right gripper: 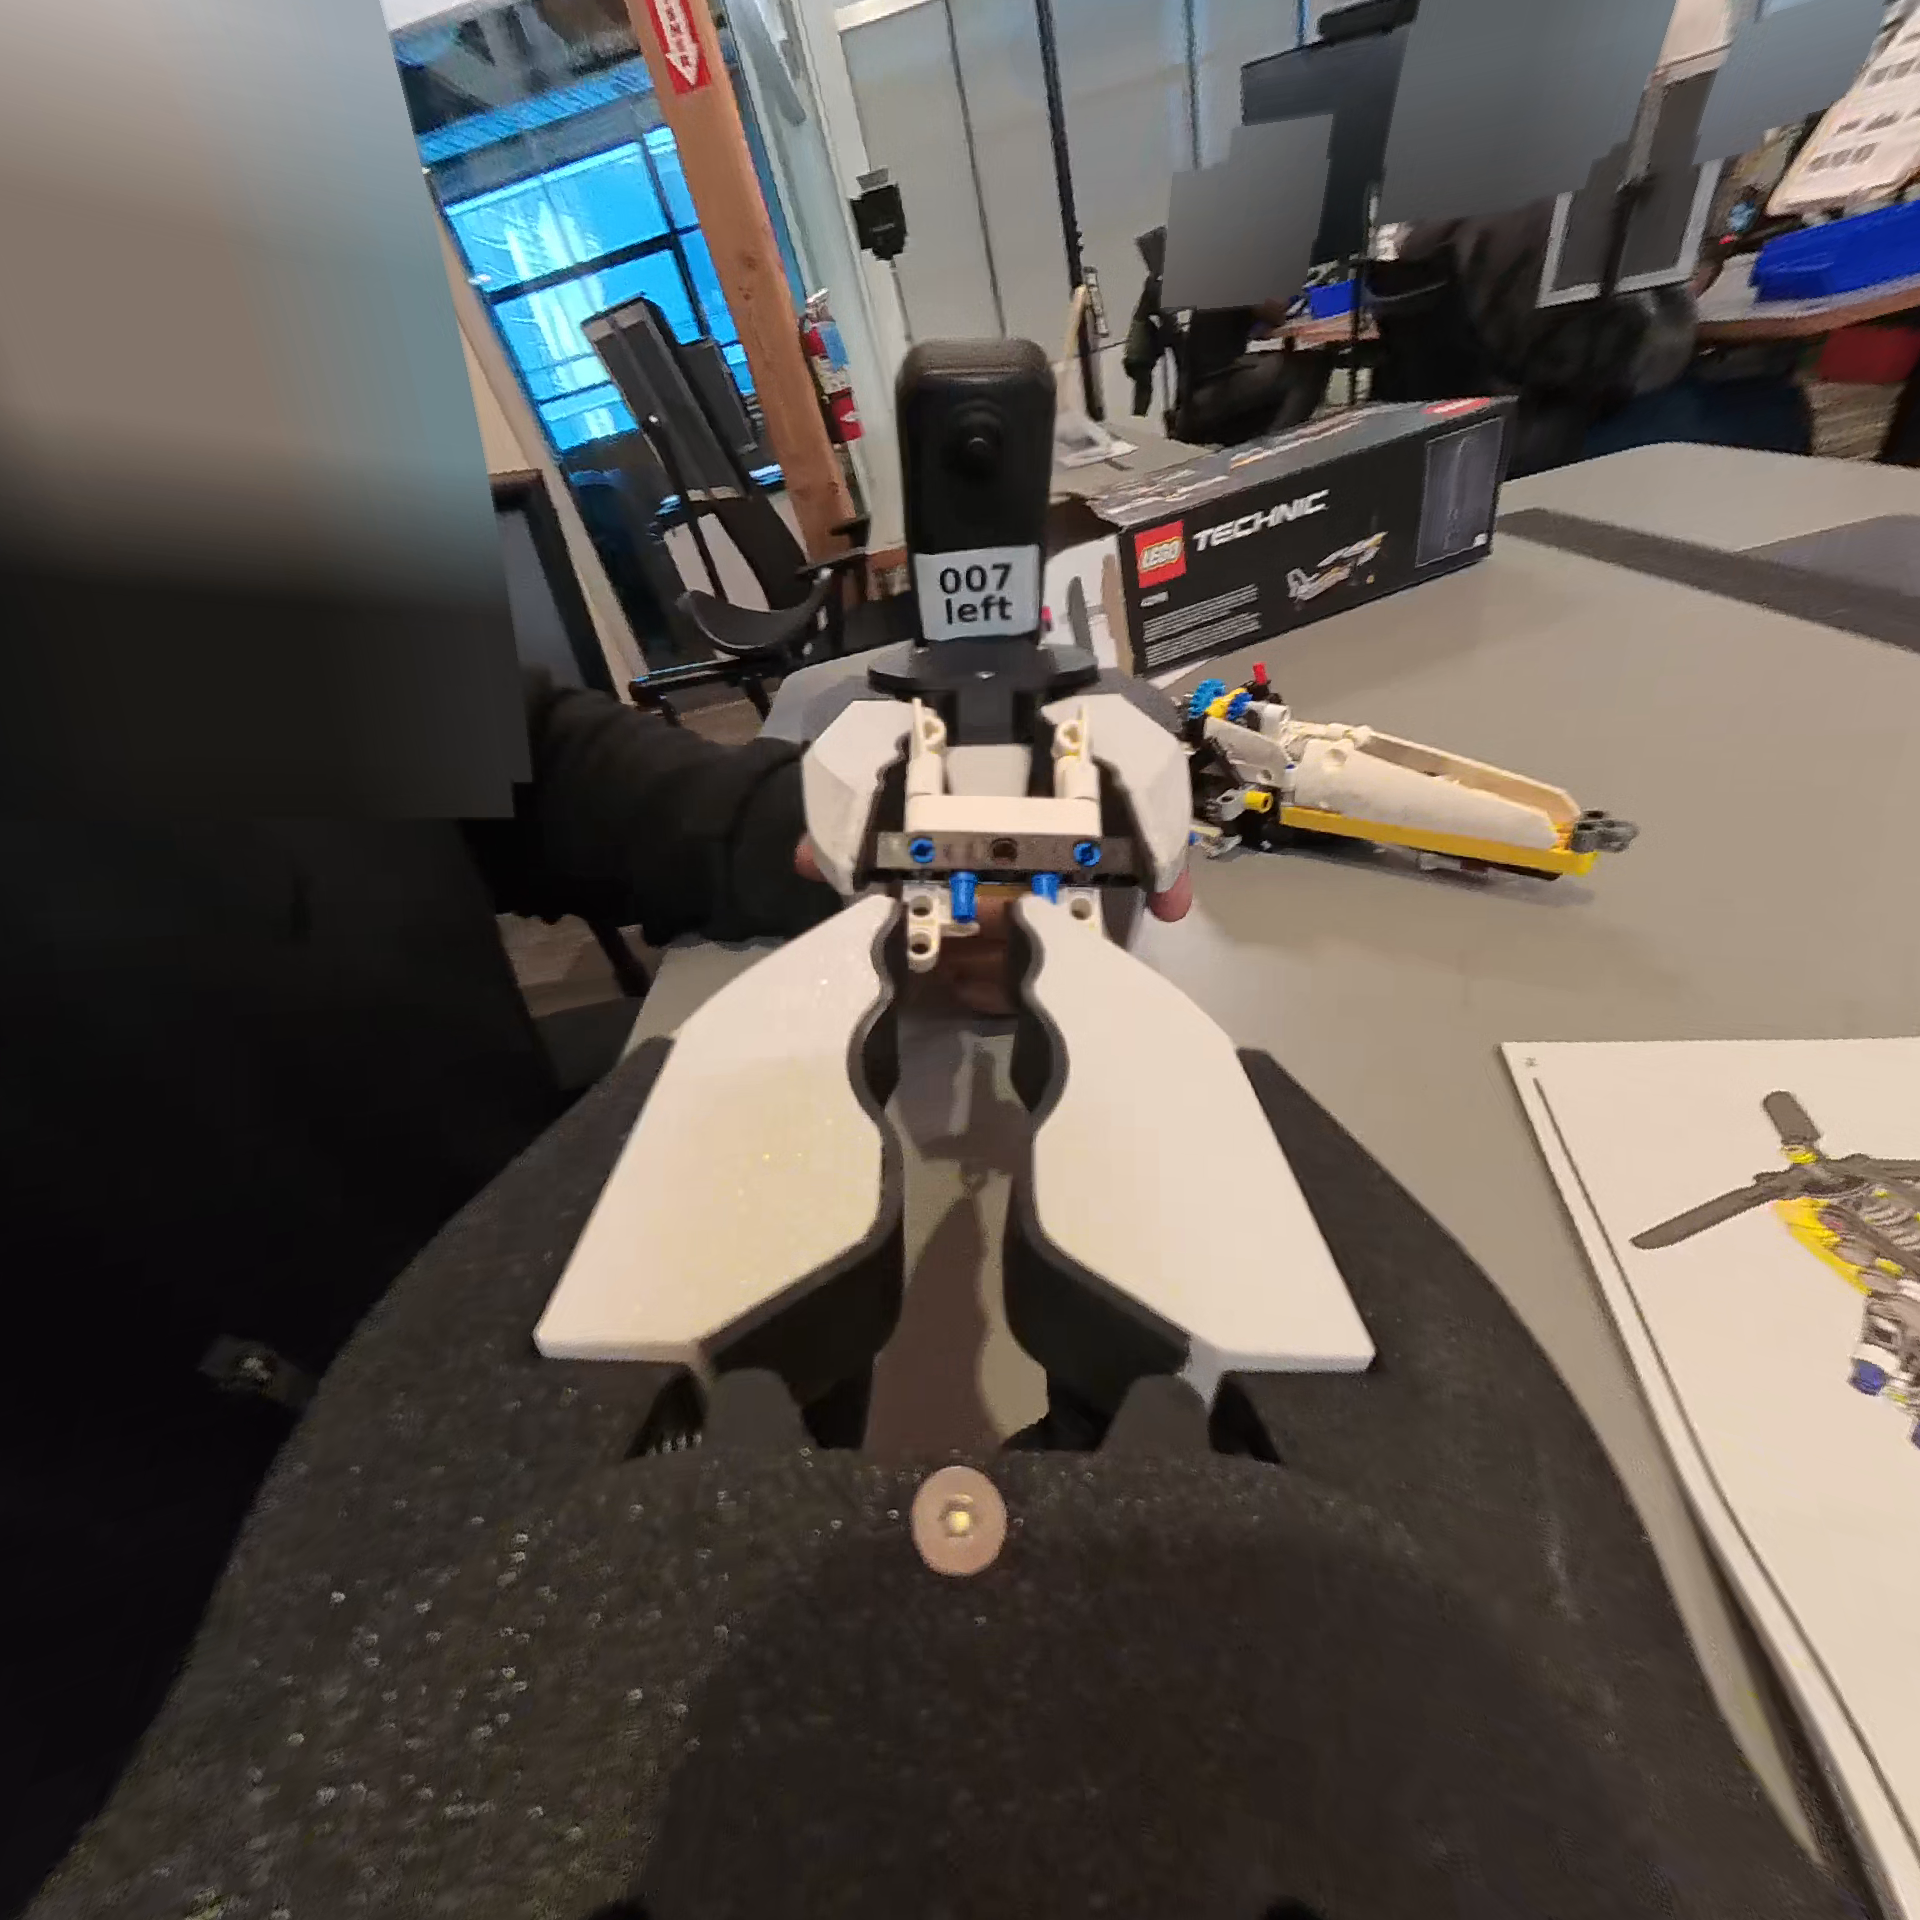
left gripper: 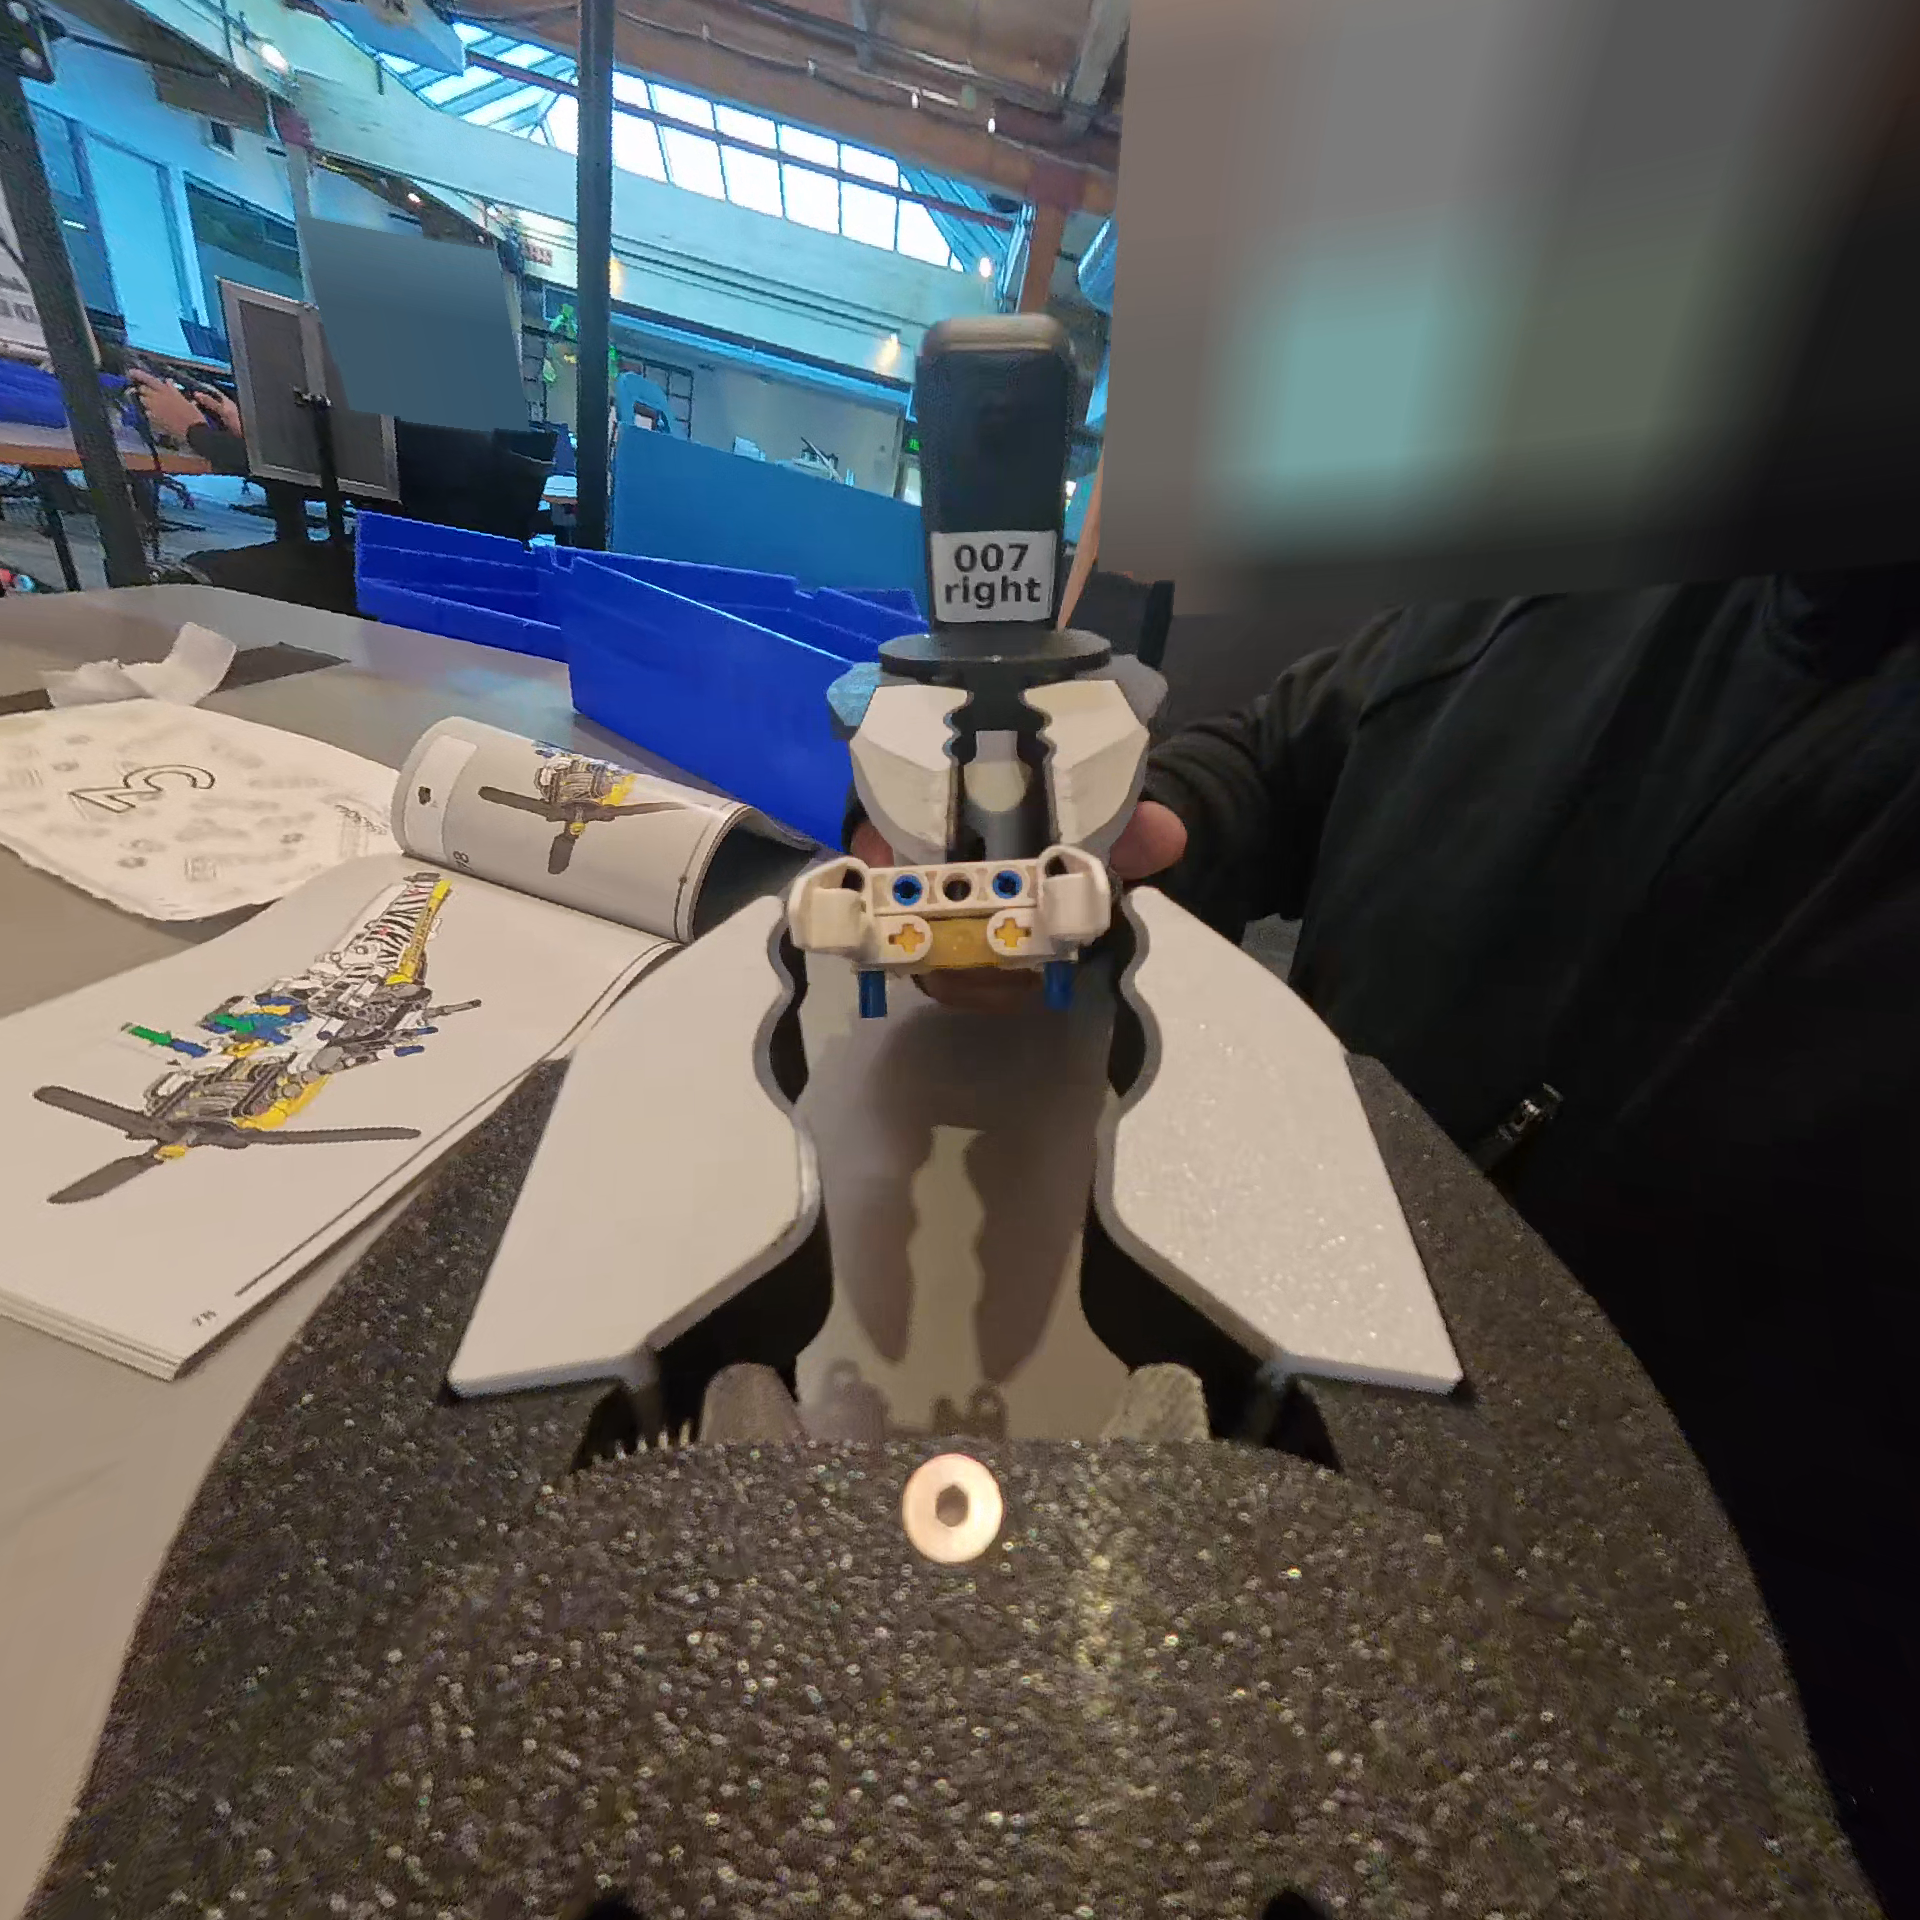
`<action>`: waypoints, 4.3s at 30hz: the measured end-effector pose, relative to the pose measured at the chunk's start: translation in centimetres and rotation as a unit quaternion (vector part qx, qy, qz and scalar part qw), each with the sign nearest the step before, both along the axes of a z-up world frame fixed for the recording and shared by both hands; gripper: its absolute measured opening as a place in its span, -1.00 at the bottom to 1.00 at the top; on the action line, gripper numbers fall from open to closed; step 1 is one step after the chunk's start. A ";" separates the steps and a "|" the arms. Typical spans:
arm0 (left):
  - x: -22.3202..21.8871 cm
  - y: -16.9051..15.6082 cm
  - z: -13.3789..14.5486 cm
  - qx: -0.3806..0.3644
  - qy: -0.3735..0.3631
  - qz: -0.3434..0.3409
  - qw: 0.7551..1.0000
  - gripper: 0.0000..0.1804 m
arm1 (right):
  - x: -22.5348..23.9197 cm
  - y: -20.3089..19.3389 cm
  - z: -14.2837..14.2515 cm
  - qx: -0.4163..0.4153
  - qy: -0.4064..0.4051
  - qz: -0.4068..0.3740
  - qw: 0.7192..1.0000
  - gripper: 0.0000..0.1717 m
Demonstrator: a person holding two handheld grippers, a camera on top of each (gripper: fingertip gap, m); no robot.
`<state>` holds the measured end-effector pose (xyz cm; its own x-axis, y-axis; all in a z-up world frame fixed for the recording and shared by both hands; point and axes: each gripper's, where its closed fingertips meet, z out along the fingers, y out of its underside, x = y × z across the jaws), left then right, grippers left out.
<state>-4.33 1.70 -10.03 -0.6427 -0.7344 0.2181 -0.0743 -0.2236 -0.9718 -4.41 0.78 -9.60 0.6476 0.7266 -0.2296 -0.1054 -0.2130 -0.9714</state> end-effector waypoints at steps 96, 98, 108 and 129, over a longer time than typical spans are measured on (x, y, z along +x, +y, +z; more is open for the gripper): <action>-0.9 -2.5 -5.6 0.305 0.010 -0.028 0.952 -0.89 | 1.3 -2.6 -6.4 -0.025 -0.228 0.035 0.973 -0.95; -0.8 -2.5 -5.5 0.304 0.009 -0.027 0.952 -0.89 | 1.3 -2.7 -6.4 -0.025 -0.225 0.032 0.973 -0.95; -1.5 -1.2 -4.4 0.264 0.002 -0.009 0.964 -0.90 | 4.4 -2.9 -7.1 -0.047 -0.226 -0.008 0.973 -0.96; -0.6 -0.5 -4.4 0.255 0.019 0.020 0.967 -0.90 | 28.8 -19.7 -1.9 -0.216 -0.289 -0.545 0.757 -0.79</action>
<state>-4.90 1.21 -14.48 -0.6096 -0.7771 -0.1567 -0.1125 0.2805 -0.9532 24.36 -18.88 -11.50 0.8913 -0.3739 0.2565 -0.0322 -0.6165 -0.7867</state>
